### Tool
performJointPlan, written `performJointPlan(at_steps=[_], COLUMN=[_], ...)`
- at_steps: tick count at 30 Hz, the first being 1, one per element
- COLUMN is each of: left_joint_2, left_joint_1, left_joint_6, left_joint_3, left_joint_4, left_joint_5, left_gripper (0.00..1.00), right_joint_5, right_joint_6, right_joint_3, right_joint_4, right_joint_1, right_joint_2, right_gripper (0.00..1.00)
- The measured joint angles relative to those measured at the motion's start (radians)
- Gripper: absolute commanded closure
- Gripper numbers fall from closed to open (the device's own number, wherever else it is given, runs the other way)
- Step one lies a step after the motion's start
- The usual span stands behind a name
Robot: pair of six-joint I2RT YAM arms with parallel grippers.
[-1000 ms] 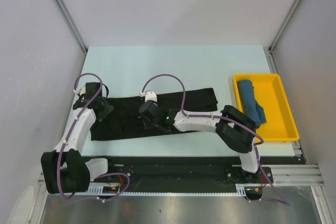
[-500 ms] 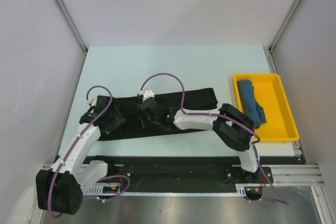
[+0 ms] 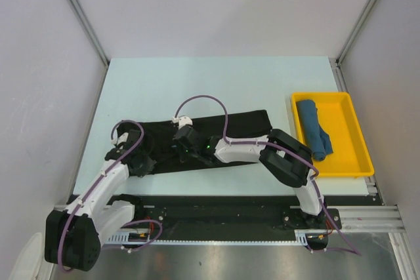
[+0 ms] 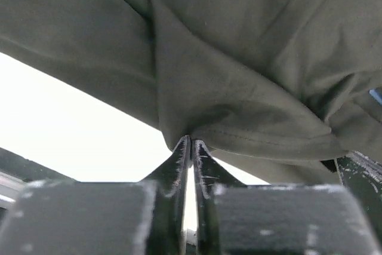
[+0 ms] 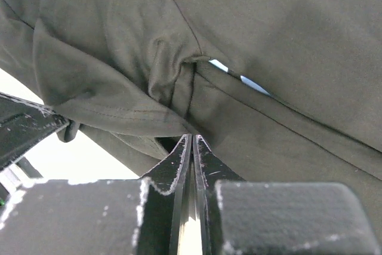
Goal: Roll the t-shirts
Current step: Fold the T-shirt at the center of the board.
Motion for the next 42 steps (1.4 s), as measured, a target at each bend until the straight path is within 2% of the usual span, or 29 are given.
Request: performJointPlan(at_steps=[1,2,4,7,11,14,17,20,23,26,28,35,39,42], left_joint_2=[0.003,0.006,0.014,0.028,0.004,-0.034,-0.017,0.053,0.146,0.215,0.200,-0.078,-0.179,-0.182], left_joint_1=[0.000,0.000,0.000,0.003,0.044,0.117,0.222,0.379,0.461,0.470,0.468,0.434,0.378,0.344], left_joint_6=[-0.003,-0.003,0.002,0.016,0.046,0.069,0.094,0.119,0.124,0.111,0.089,-0.045,-0.119,-0.167], left_joint_3=[0.000,0.000,0.011,0.067,0.180,0.238,0.273,0.270,0.272,0.273,0.262,0.124,0.017,-0.038], left_joint_4=[-0.002,-0.002,-0.016,-0.049,-0.071,-0.070,-0.053,0.025,0.084,0.100,0.096,-0.006,-0.008,-0.017], left_joint_5=[0.006,0.011,0.013,0.015,0.016,0.012,0.016,0.090,0.142,0.180,0.177,0.116,0.105,0.096], left_gripper=[0.60,0.49,0.35,0.26,0.17,0.12,0.13,0.13,0.16,0.10,0.07,0.05,0.05,0.05], right_joint_5=[-0.001,-0.003,-0.006,-0.007,-0.010,-0.010,-0.010,-0.014,-0.027,-0.037,-0.042,-0.086,-0.122,-0.133], right_joint_6=[0.000,0.000,-0.002,-0.013,-0.032,-0.048,-0.054,-0.053,-0.050,-0.048,-0.045,-0.034,-0.024,-0.023], right_joint_3=[0.000,0.000,0.000,-0.001,-0.010,-0.015,-0.018,-0.034,-0.079,-0.164,-0.207,-0.299,-0.332,-0.351], right_joint_4=[0.000,0.000,-0.001,-0.023,-0.073,-0.101,-0.108,-0.114,-0.117,-0.131,-0.145,-0.143,-0.146,-0.154], right_joint_1=[-0.001,-0.003,-0.006,-0.009,-0.017,-0.035,-0.068,-0.125,-0.184,-0.243,-0.273,-0.329,-0.358,-0.386], right_joint_2=[0.000,0.000,0.000,-0.010,-0.075,-0.155,-0.223,-0.277,-0.312,-0.359,-0.384,-0.448,-0.468,-0.494], right_gripper=[0.87,0.84,0.76,0.65,0.56,0.52,0.52,0.52,0.49,0.48,0.48,0.50,0.49,0.49])
